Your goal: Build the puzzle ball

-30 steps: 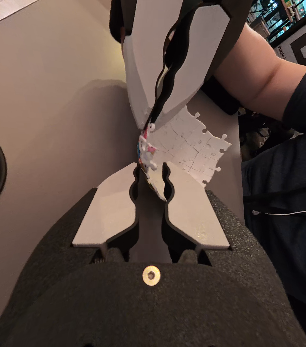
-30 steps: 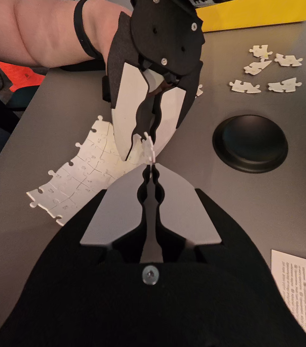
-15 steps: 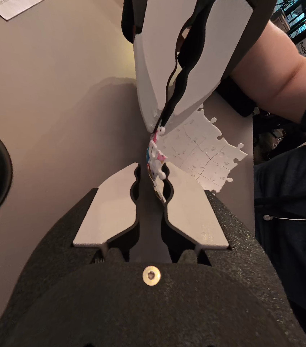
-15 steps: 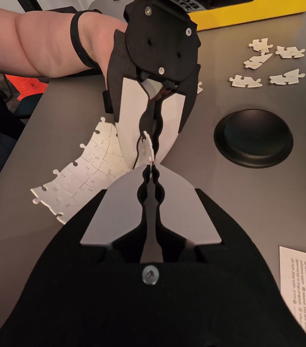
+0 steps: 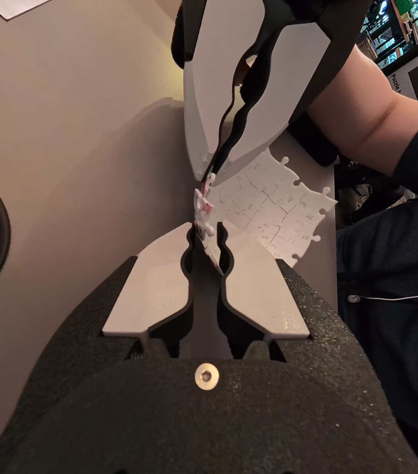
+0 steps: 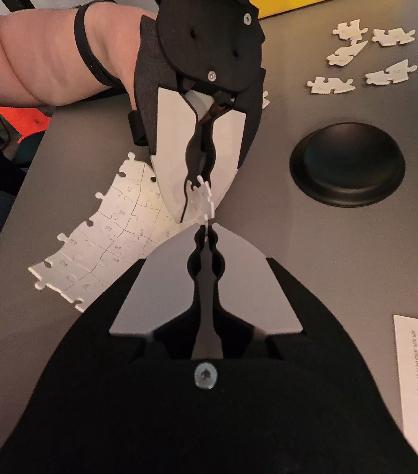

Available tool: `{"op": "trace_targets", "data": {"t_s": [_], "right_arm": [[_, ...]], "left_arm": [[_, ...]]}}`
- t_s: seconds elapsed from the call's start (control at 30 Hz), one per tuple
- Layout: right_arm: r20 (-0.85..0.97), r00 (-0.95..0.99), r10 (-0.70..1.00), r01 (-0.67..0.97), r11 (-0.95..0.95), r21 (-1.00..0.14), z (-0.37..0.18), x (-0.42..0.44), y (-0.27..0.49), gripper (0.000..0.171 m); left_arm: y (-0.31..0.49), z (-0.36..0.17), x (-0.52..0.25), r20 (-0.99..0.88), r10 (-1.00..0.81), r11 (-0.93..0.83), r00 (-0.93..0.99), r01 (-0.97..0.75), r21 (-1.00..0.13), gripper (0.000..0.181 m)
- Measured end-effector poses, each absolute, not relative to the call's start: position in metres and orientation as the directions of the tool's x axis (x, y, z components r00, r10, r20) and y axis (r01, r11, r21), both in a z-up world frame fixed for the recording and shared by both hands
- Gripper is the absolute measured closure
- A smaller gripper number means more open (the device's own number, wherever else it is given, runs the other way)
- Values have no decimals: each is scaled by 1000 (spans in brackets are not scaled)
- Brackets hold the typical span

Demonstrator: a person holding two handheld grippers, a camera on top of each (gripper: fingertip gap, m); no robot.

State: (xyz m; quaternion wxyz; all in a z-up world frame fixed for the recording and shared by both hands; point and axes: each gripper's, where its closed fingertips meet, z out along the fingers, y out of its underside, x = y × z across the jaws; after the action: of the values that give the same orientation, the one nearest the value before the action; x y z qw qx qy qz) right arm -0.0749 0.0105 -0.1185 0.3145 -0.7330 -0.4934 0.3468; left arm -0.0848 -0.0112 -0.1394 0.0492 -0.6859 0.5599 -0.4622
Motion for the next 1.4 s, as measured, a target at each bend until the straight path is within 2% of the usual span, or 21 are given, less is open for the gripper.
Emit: {"op": "trace_targets", "data": {"t_s": [0.13,0.33,0.67,1.13,1.27,1.3,1.37,1.4], "right_arm": [[-225,277,934,487,-339,-805,-119,-75,10,168],[-222,296,929,489,-347,-800,-121,-73,12,168],[-251,314,916,469,-380,-798,-122,-71,14,168],[-248,350,903,479,-401,-781,-126,-68,13,168],[-291,344,893,439,-427,-791,-123,-68,13,168],[-296,353,888,428,-434,-793,-124,-68,15,164],[-303,382,873,424,-456,-782,-128,-65,19,145],[-308,381,872,428,-462,-777,-130,-65,18,142]], "left_arm": [[-15,-139,-85,589,-804,-352,-81,-734,-581,156],[-6,-134,-80,578,-812,-355,-76,-723,-593,156],[0,-139,-73,568,-822,-363,-35,-736,-571,175],[-2,-143,-74,499,-866,-309,-30,-752,-581,175],[-2,-141,-73,491,-871,-308,-29,-746,-590,175],[-2,-141,-73,491,-870,-309,-30,-744,-593,175],[-3,-138,-73,500,-865,-313,-39,-737,-599,176],[-4,-138,-73,497,-867,-311,-40,-736,-602,176]]}}
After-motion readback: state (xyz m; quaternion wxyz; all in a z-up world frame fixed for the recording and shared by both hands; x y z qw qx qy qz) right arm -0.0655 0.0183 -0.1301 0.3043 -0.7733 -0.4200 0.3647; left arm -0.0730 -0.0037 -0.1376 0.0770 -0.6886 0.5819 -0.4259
